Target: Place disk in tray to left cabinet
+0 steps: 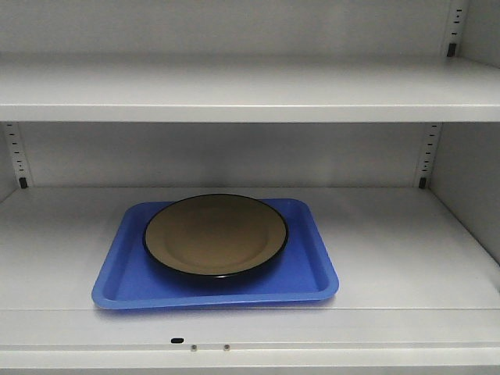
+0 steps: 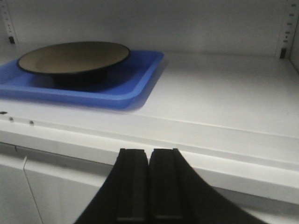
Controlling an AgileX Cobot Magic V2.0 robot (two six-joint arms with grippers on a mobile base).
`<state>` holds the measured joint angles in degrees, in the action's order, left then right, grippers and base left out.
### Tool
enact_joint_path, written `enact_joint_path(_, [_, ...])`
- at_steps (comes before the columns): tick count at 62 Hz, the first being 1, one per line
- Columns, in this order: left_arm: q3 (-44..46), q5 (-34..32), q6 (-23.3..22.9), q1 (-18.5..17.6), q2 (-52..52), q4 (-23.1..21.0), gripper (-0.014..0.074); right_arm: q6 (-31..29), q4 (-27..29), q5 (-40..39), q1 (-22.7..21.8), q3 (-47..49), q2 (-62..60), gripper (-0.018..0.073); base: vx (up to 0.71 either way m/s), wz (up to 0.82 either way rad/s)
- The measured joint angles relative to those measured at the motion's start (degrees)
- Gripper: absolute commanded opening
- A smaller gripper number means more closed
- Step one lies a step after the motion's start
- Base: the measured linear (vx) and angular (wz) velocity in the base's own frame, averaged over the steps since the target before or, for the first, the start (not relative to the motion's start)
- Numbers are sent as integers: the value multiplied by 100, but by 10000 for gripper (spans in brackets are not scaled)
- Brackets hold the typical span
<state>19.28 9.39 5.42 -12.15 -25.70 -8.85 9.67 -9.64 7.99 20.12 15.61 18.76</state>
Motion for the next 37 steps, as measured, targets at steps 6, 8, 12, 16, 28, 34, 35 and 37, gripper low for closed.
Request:
enact_joint_path(6, [-50, -217, 0, 0, 0, -11, -4, 0, 0, -224, 0, -24, -37, -2, 0, 0])
enact_joint_path(8, [-50, -247, 0, 0, 0, -11, -4, 0, -5, -237, 0, -24, -37, -2, 0, 0])
enact_joint_path(12, [-56, -287, 2, 0, 0, -11, -4, 0, -5, -237, 0, -24, -37, -2, 0, 0])
enact_joint_path(16, [-56, -292, 2, 0, 0, -11, -4, 0, -5, -237, 0, -24, -37, -2, 0, 0])
enact_joint_path(28, [-56, -292, 2, 0, 0, -11, -4, 0, -5, -237, 0, -30, -37, -2, 0, 0])
enact_joint_path(34, [-56, -292, 7, 0, 0, -11, -4, 0, -5, -237, 0, -30, -37, -2, 0, 0])
enact_joint_path(35, [-56, -292, 7, 0, 0, -11, -4, 0, -5, -237, 0, -30, -37, -2, 0, 0])
enact_joint_path(37, [-56, -292, 7, 0, 0, -11, -4, 0, -5, -237, 0, -30, -37, -2, 0, 0])
